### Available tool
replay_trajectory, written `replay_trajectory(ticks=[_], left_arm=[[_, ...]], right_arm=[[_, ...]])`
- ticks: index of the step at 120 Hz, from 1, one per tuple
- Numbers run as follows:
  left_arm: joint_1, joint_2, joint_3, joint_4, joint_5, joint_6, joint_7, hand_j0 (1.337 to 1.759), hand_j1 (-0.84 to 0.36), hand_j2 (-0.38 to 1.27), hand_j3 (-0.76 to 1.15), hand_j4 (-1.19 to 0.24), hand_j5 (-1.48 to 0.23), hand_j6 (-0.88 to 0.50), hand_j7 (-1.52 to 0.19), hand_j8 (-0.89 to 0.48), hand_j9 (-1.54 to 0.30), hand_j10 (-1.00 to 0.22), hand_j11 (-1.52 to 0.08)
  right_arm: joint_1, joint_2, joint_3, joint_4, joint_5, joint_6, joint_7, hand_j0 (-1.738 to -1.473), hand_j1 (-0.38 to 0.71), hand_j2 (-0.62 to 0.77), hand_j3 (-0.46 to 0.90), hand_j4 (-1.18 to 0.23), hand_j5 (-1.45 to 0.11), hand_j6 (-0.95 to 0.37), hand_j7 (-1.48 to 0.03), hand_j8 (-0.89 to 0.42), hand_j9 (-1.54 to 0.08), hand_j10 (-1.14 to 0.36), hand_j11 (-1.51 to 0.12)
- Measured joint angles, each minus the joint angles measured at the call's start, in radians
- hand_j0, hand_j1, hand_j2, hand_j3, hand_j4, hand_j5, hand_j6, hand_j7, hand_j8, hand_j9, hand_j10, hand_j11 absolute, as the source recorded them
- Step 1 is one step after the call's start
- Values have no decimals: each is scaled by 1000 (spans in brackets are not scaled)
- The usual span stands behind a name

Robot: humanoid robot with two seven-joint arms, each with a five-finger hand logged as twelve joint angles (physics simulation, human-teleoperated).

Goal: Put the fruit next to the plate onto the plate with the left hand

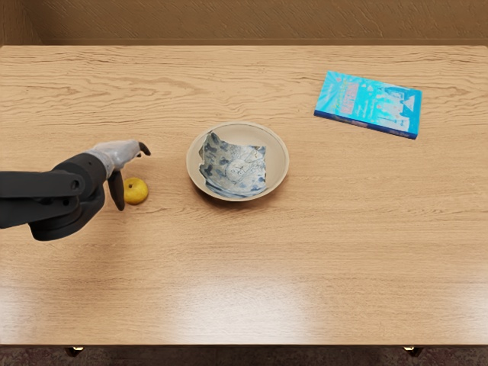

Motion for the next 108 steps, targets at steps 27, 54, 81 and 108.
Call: replay_trajectory(ticks=[27,54,81,108], left_arm=[[5,-17,1,-14,1,6,0,1658,71,49,0,-236,-304,-237,-303,-236,-303,-235,-303],[15,-18,1,-17,1,25,-16,1658,6,60,0,-289,-373,-290,-373,-290,-373,-289,-373],[29,-17,2,-17,1,40,-32,1658,-63,71,0,-347,-449,-348,-449,-348,-449,-347,-449],[41,-13,3,-17,13,51,-41,1658,-118,81,0,-393,-509,-393,-509,-393,-508,-393,-508]], right_arm=[[0,0,0,0,0,0,0,-1658,-349,0,0,0,0,-1,0,0,0,0,0],[0,0,0,0,0,0,0,-1658,-349,0,0,0,0,-1,0,0,0,0,0],[0,0,0,0,0,0,0,-1658,-349,0,0,0,0,-1,0,0,0,0,0],[0,0,0,0,0,0,0,-1658,-349,0,0,0,0,-1,0,0,0,0,0]])
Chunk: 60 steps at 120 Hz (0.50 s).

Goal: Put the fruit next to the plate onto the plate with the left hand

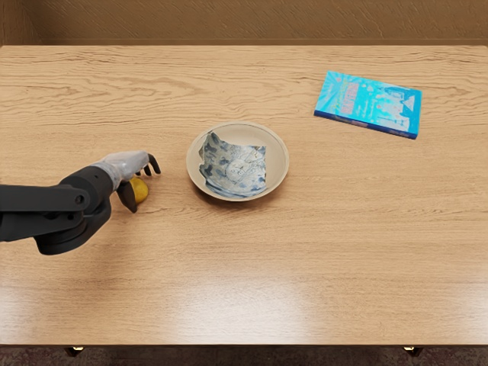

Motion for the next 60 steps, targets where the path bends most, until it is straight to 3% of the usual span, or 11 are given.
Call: replay_trajectory(ticks=[60], left_arm=[[5,0,5,0,2,12,-2,1657,-229,102,0,-492,-646,-492,-646,-492,-646,-492,-646]], right_arm=[[0,0,0,0,0,0,0,-1658,-349,0,0,0,0,-1,0,0,0,0,0]])
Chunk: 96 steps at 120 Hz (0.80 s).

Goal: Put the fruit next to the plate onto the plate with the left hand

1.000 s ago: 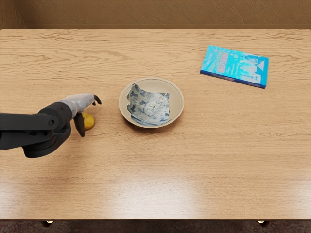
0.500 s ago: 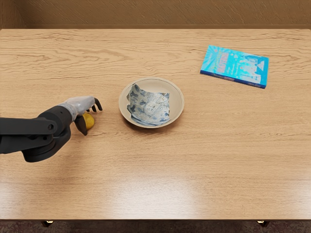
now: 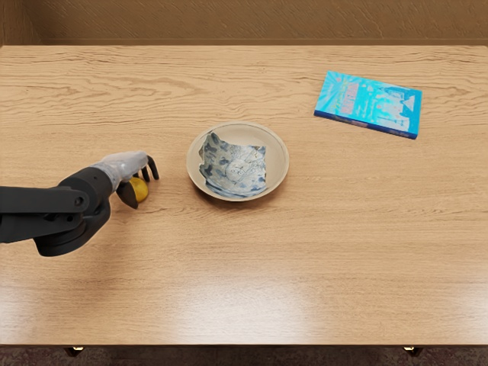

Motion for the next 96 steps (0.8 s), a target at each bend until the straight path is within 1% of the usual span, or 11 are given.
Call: replay_trajectory(ticks=[18,26,45,53,64,73,78,84,86,93,96], left_arm=[[1,0,6,0,3,1,0,1657,-248,108,0,-523,-665,-524,-665,-490,-677,-517,-677],[5,0,7,0,6,1,0,1656,-254,100,0,-545,-667,-548,-676,-466,-694,-531,-694],[5,0,8,0,4,-1,0,1653,-268,85,0,-575,-728,-487,-739,-417,-755,-561,-754],[6,1,8,0,2,-2,0,1651,-276,89,0,-594,-767,-462,-778,-392,-794,-578,-794],[6,3,8,0,2,-5,1,1648,-286,108,0,-632,-828,-438,-840,-363,-858,-548,-862],[5,4,8,0,2,-7,1,1646,-271,92,0,-676,-876,-446,-897,-355,-919,-550,-923],[5,5,8,0,2,-8,1,1645,-267,141,0,-703,-899,-473,-924,-368,-949,-567,-956],[5,6,8,0,2,-11,1,1639,-281,190,-74,-742,-933,-492,-962,-372,-988,-574,-1001],[5,5,8,0,3,-13,1,1639,-282,180,-47,-755,-941,-490,-972,-367,-999,-570,-1013],[5,7,8,0,4,-16,2,1633,-275,162,-58,-792,-965,-485,-1004,-352,-1033,-551,-1049],[5,9,8,0,4,-18,2,1625,-269,169,-121,-804,-975,-484,-1017,-354,-1047,-554,-1062]], right_arm=[[0,0,0,0,0,0,0,-1658,-349,0,0,0,0,-1,0,0,0,0,0],[0,0,0,0,0,0,0,-1658,-349,0,0,0,0,-1,0,0,0,0,0],[0,0,0,0,0,0,0,-1658,-349,0,0,0,0,-1,0,-1,0,0,0],[0,0,0,0,0,0,0,-1658,-349,0,0,0,0,-1,0,-1,0,0,0],[0,0,0,0,0,0,0,-1658,-349,0,0,-1,0,-1,0,-1,0,-1,0],[0,0,0,0,0,0,0,-1658,-349,0,0,-1,0,-1,0,-1,0,-1,0],[0,0,0,0,0,0,0,-1658,-349,0,0,-1,0,-1,0,-1,0,-1,0],[0,0,0,0,0,0,0,-1658,-349,0,0,-1,0,-1,0,-1,0,-1,0],[0,0,0,0,0,0,0,-1658,-349,0,0,-1,0,-1,0,-1,0,-1,0],[0,0,0,0,0,0,0,-1658,-349,0,0,-1,0,-1,0,-1,0,-1,0],[0,0,0,0,0,0,0,-1658,-349,0,0,-1,0,-1,0,-1,0,-1,0]])
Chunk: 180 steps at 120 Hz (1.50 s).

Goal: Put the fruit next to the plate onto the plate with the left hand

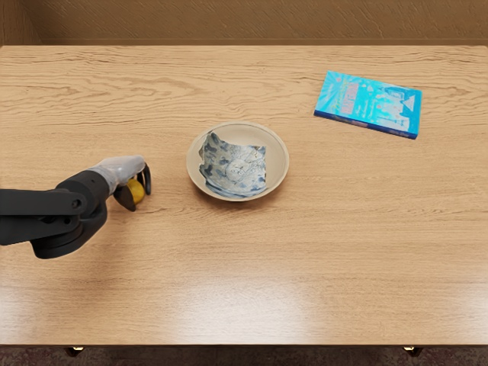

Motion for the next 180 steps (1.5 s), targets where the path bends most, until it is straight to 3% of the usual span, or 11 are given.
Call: replay_trajectory(ticks=[10,15,19,25,42,67,83,87,124,156,180], left_arm=[[-2,3,0,-1,-2,-9,0,1617,-243,175,-312,-834,-1001,-510,-1045,-381,-1077,-576,-1096],[-8,12,-1,-3,-8,-18,-1,1613,-234,304,-348,-839,-1020,-546,-1056,-436,-1088,-622,-1109],[-10,13,-2,-4,-13,-27,-2,1618,-252,449,-629,-842,-1034,-563,-1065,-456,-1094,-637,-1117],[-18,21,-3,-6,-25,-43,-2,1620,-279,537,-534,-834,-1074,-542,-1088,-440,-1104,-625,-1125],[-59,34,-8,-13,-67,-99,-3,1636,-278,460,-267,-815,-1155,-503,-1147,-413,-1122,-603,-1133],[-143,38,-12,-27,-142,-175,-3,1645,-290,468,-96,-800,-1209,-488,-1173,-391,-1130,-595,-1140],[-177,37,-28,-37,-183,-222,-2,1648,-313,537,-50,-794,-1229,-474,-1183,-375,-1133,-582,-1138],[-196,39,-36,-40,-192,-237,-2,1649,-253,369,-42,-796,-1225,-486,-1183,-394,-1131,-588,-1137],[-306,34,-89,-59,-269,-350,-1,1651,-308,498,-9,-799,-1219,-487,-1175,-391,-1127,-583,-1126],[-353,-51,-117,-55,-319,-367,0,1651,-209,339,-3,-808,-1200,-556,-1148,-454,-1128,-634,-1133],[-354,-109,-161,-21,-331,-369,1,1652,-307,548,-1,-806,-1202,-516,-1152,-424,-1130,-598,-1128]], right_arm=[[0,0,0,0,0,0,0,-1658,-349,0,0,-1,0,-1,0,-1,0,-1,0],[0,0,0,0,0,0,0,-1658,-349,0,0,-1,0,-1,0,-1,0,-1,0],[0,0,0,0,0,0,0,-1658,-349,0,0,-1,0,-1,0,-1,0,-1,0],[0,0,0,0,0,0,0,-1658,-349,0,0,-1,0,-1,0,-1,0,-1,0],[0,0,0,0,0,0,0,-1658,-349,0,0,0,0,-1,0,0,0,0,0],[0,0,0,0,0,0,0,-1658,-349,0,0,0,0,0,0,0,0,0,0],[0,0,0,0,0,0,0,-1658,-349,0,0,0,0,0,0,0,0,0,0],[0,0,0,0,0,0,0,-1658,-349,0,0,0,0,0,0,0,0,0,0],[0,0,0,0,0,0,0,-1658,-349,0,0,0,0,0,0,0,0,0,0],[0,0,0,0,0,0,0,-1658,-349,0,0,0,0,0,0,0,0,0,0],[0,0,0,0,0,0,0,-1658,-349,0,0,0,0,0,0,0,0,0,0]])
